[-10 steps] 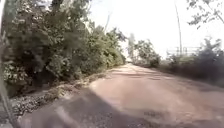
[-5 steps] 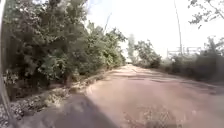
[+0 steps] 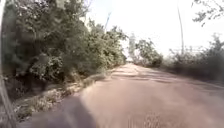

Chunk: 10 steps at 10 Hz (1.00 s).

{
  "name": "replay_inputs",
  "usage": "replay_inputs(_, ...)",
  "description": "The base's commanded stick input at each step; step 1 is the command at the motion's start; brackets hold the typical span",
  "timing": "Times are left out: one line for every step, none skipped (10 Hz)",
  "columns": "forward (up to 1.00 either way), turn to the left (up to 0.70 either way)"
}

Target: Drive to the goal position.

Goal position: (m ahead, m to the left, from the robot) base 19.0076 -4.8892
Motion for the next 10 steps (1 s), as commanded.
replay_inputs(0.7, 0.0)
replay_inputs(0.7, 0.0)
replay_inputs(0.7, 0.0)
replay_inputs(0.7, 0.0)
replay_inputs(0.7, 0.0)
replay_inputs(0.7, 0.0)
replay_inputs(0.7, 0.0)
replay_inputs(0.7, 0.0)
replay_inputs(0.7, 0.0)
replay_inputs(0.7, 0.0)
